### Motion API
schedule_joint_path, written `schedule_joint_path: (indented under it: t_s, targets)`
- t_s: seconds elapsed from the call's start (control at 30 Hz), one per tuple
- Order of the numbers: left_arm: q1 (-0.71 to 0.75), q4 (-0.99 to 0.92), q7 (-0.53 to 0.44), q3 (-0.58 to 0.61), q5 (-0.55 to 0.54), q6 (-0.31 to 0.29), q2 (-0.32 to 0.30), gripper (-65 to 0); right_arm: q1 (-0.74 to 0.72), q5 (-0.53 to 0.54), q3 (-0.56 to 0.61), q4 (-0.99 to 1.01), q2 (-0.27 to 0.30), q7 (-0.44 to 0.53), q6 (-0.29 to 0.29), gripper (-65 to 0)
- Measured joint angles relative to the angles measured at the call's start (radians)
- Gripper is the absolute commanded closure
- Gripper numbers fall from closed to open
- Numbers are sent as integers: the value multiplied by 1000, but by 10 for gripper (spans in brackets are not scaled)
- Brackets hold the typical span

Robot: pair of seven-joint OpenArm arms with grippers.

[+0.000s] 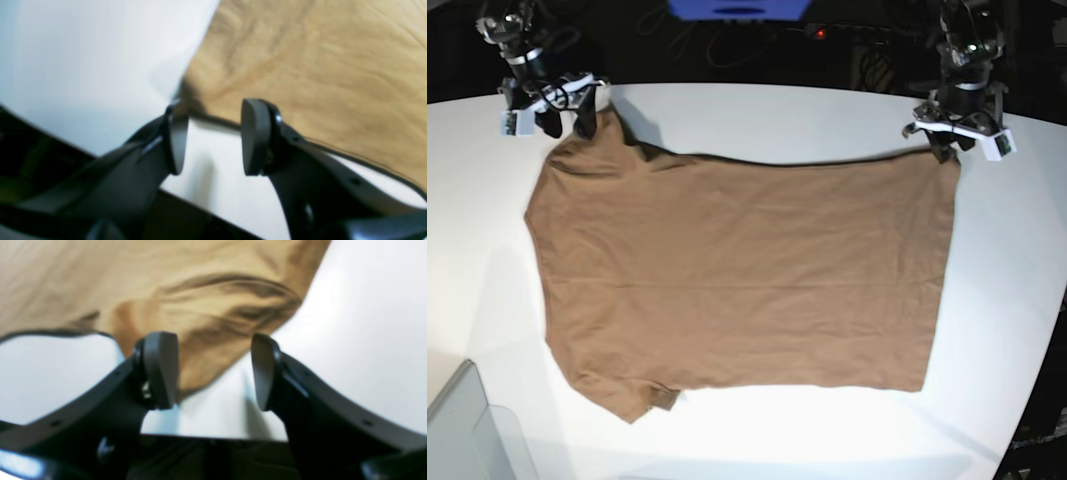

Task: Layout the t-shirt on the table in an organized manner, then fold the t-shirt properly
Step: 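Release and regrasp the shoulder corners with both grippers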

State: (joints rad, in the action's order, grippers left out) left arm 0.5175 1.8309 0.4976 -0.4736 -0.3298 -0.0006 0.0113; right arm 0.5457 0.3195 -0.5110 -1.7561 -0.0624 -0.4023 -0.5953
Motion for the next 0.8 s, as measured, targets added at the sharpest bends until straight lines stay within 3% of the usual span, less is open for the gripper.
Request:
schedule_joint_path:
  t_s: [0.27,0.57,0.8]
  targets:
    - [-13,-44,-7,0,3,-3,-8,-253,-1,-167,4,13,-18,130,-3,-406]
    - [-11,-35,-4,-53,0,-1,-30,-253,59,-174,95,21,1,148,-3,-406]
    - [-54,-36,0,-54,3,-3,-30,-253,28,-166,93,91,-1,177,-5,-403]
